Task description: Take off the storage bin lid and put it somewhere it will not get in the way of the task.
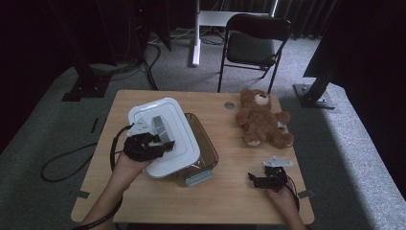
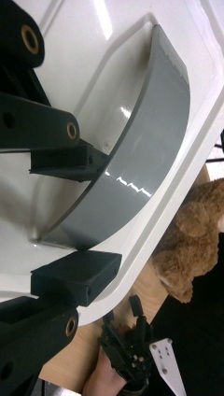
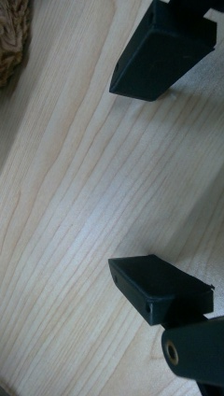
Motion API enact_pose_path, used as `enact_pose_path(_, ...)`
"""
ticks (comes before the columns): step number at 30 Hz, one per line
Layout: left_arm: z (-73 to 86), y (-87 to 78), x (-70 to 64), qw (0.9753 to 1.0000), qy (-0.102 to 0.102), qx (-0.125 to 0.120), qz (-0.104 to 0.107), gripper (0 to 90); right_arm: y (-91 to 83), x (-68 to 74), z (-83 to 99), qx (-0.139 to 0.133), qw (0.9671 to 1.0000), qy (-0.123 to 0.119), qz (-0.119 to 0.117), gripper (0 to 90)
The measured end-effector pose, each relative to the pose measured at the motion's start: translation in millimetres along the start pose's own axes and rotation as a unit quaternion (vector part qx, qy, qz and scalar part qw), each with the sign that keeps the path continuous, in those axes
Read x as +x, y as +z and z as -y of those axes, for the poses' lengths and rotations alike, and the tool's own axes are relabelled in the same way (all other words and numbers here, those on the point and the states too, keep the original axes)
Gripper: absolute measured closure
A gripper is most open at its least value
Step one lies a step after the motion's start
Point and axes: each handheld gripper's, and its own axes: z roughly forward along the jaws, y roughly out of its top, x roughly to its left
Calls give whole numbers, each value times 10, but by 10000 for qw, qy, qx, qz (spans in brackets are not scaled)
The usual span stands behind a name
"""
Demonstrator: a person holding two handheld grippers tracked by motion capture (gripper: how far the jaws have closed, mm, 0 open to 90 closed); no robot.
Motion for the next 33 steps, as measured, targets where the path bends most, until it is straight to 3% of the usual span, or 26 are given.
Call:
enact_pose_path(8, 73, -177, 125, 10000, -30, -12, -92, 549, 1, -1, 0, -5, 10000, 8, 8, 136)
enact_pose_path(22, 335, -478, 350, 9995, -183, -51, -234, 549, 1, -1, 0, -8, 10000, 18, 16, 136)
enact_pose_path(33, 551, -567, 489, 9991, -284, 62, -300, 549, 1, -1, 0, -7, 10000, 14, 16, 136)
